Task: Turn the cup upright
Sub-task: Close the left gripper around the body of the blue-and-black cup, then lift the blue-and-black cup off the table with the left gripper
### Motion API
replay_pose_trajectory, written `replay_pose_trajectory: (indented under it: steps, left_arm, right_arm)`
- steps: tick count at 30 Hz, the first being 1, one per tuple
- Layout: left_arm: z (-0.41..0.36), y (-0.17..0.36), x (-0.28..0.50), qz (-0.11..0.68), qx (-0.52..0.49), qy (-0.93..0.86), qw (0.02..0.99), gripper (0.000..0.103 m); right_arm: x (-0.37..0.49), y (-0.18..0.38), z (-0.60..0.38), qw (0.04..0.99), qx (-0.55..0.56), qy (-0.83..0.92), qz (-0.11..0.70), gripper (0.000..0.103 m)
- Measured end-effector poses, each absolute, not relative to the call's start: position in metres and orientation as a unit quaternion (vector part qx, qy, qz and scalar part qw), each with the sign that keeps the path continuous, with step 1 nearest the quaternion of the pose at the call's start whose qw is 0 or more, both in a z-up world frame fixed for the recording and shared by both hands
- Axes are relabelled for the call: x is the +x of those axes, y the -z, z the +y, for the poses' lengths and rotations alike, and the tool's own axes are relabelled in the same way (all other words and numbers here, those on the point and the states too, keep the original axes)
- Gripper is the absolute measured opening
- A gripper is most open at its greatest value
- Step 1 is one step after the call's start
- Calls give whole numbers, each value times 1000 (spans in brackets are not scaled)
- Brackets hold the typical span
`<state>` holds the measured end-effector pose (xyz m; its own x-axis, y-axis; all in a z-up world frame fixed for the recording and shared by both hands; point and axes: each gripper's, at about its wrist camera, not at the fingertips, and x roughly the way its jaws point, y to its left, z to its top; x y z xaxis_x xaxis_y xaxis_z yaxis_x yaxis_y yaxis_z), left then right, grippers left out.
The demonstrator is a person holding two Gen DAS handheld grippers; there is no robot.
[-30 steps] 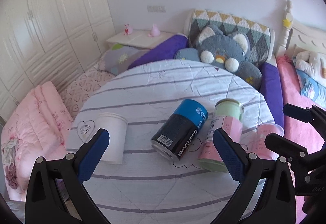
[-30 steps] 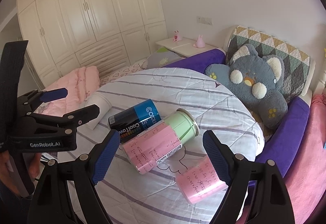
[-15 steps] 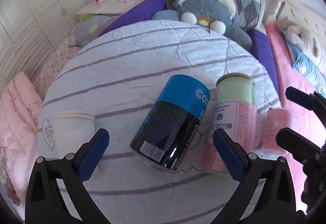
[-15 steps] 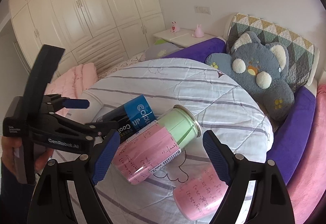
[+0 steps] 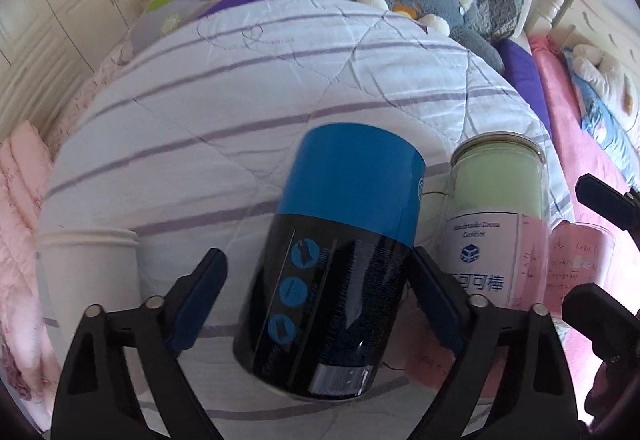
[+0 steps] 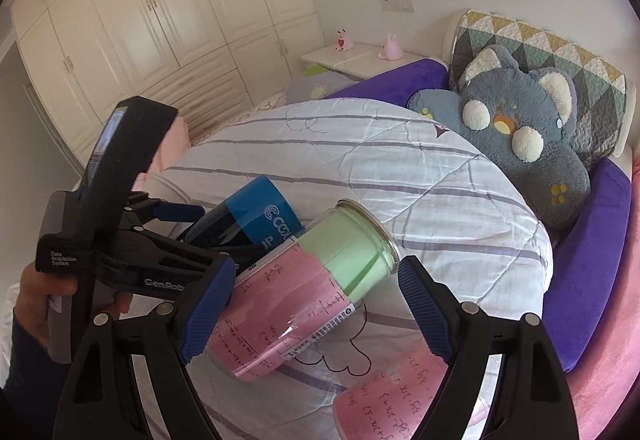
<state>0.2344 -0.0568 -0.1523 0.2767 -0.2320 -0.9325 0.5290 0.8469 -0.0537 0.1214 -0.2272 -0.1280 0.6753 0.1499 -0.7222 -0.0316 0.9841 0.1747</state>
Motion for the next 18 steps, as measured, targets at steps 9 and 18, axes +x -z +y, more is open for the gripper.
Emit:
replay_pose_trajectory:
  steps: [9,18]
  left_arm:
    - [-34,144,229,535,103,183,818,74]
    - [-5,117,194,534,72,142,831,75]
  right_arm:
    - [118,126,-225,914,72,-53,395,85]
    - [114,120,-215,916,66,-67,390,85]
